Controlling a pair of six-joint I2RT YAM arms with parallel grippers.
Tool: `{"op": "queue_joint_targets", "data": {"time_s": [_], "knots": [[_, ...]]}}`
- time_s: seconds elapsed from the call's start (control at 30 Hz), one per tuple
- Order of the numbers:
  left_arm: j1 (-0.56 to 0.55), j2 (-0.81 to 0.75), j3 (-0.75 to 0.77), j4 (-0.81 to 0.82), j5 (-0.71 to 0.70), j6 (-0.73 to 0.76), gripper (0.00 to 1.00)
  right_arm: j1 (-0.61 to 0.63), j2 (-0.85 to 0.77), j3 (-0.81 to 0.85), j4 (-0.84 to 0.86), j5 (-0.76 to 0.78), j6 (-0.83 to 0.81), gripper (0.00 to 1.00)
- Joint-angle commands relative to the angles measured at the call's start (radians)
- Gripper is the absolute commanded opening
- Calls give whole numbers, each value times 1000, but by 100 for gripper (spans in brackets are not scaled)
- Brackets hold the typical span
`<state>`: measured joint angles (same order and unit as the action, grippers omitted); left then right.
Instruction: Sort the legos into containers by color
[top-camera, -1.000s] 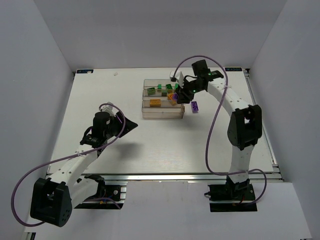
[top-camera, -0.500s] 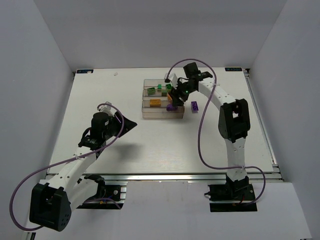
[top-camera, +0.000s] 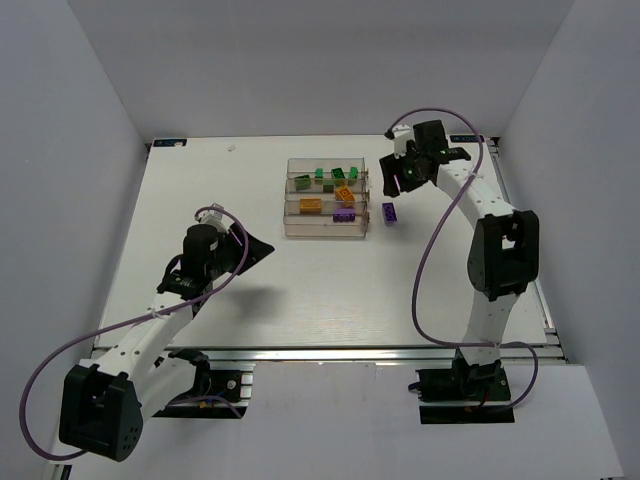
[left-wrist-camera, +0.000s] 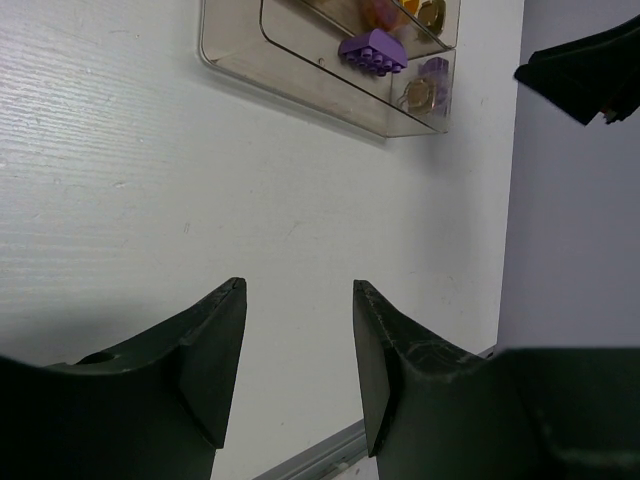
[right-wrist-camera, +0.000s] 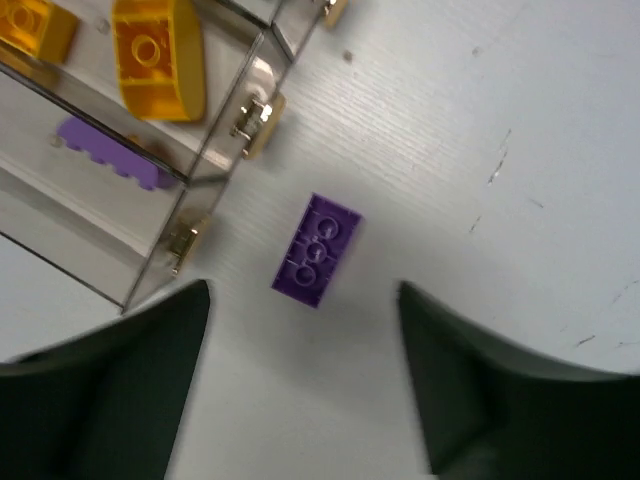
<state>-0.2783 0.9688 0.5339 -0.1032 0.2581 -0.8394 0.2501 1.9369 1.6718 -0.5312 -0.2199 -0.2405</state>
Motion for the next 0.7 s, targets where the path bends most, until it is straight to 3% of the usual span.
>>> {"op": "queue_joint_targets", "data": {"time_s": [0.0,0.13,0.3,0.57,0.67], "knots": [[-4,-1,1,14,-3,0,57,-18,19,-43,13,13,67,89],[-4,8,8,16,0,0,57,-25,88,-17,16,-30,40,89],[-4,7,24,-6,-5,5,57,-18,181,60,17,20,35,89],[-4,-21,17,-27,-25,-3,57,-11,244,45,65,114,26,73],[-4,-13,21,-27,-25,-1,57,-9,249,29,86,136,20,58]]}}
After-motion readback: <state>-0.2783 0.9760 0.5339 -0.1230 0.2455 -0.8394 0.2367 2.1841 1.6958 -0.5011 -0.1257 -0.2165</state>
